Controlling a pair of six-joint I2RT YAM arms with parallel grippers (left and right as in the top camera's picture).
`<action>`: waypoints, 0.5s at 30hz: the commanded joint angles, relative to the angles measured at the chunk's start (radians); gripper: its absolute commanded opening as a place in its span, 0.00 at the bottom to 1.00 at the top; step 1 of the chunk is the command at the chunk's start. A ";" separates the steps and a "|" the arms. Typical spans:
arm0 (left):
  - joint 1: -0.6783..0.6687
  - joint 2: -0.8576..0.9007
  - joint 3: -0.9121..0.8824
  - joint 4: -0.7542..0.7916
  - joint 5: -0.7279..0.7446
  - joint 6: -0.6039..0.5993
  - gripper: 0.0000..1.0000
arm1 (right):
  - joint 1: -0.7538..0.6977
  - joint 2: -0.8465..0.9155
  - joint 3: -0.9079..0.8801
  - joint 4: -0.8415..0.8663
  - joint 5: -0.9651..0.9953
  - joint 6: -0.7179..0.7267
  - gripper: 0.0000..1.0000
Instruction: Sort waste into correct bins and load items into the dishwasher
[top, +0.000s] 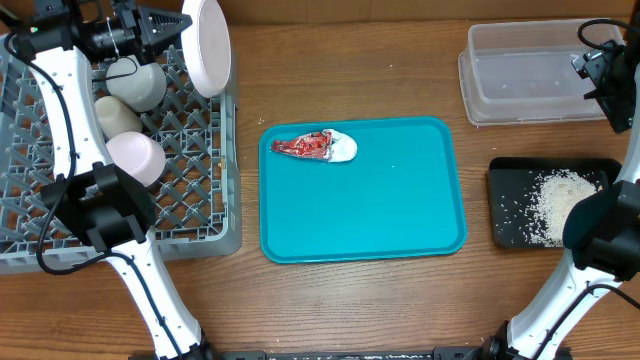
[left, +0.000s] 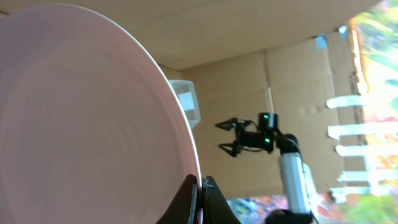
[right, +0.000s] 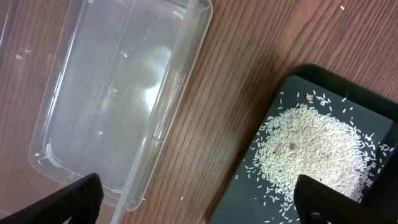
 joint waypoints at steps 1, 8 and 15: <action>0.020 0.000 -0.002 0.009 -0.083 -0.027 0.04 | 0.002 -0.038 0.024 0.003 0.015 -0.007 1.00; 0.047 0.000 -0.002 0.058 -0.125 -0.095 0.04 | 0.002 -0.038 0.024 0.003 0.015 -0.007 1.00; 0.043 0.000 -0.002 0.026 -0.243 -0.104 0.04 | 0.002 -0.038 0.024 0.003 0.014 -0.007 1.00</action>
